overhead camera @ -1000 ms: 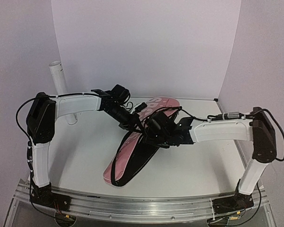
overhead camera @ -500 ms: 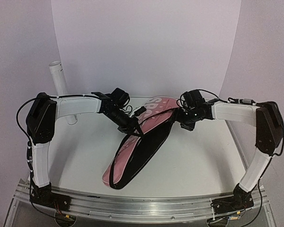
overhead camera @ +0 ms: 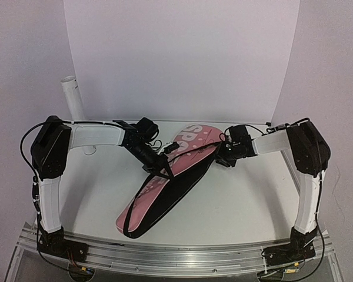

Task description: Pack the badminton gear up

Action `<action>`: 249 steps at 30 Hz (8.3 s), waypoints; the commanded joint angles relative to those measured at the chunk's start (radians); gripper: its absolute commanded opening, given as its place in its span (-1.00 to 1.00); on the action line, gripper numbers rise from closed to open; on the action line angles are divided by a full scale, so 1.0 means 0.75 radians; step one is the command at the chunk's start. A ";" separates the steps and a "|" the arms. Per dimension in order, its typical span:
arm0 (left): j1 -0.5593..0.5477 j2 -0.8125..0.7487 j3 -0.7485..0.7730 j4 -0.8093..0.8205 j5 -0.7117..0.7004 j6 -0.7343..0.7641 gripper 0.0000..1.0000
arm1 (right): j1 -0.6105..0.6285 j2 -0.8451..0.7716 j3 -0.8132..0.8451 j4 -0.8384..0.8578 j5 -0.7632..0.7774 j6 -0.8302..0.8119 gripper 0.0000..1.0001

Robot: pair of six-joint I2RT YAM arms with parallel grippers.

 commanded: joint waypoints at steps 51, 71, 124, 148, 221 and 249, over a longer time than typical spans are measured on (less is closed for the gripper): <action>-0.267 -0.198 -0.009 0.087 -0.888 0.821 -1.00 | 0.442 -0.697 0.071 -0.448 0.079 0.217 -0.69; -0.178 -0.199 0.099 -0.061 -0.592 0.732 -1.00 | -0.078 -0.861 0.158 -1.080 -0.637 -0.468 -0.05; -0.178 -0.186 0.102 -0.022 -0.579 0.751 -1.00 | -0.136 -0.747 -0.431 -0.049 -0.838 -0.079 -0.60; -0.175 -0.171 0.137 -0.021 -0.590 0.711 -1.00 | -0.135 -0.761 -0.498 0.107 -0.779 0.033 -1.00; -0.149 -0.776 -0.847 0.119 -1.003 0.711 -1.00 | 0.302 -0.375 -0.424 0.511 -0.049 0.693 -1.00; -0.171 -0.069 -0.060 0.493 -0.435 0.519 -1.00 | 0.638 -0.330 -0.485 0.714 0.005 0.890 -1.00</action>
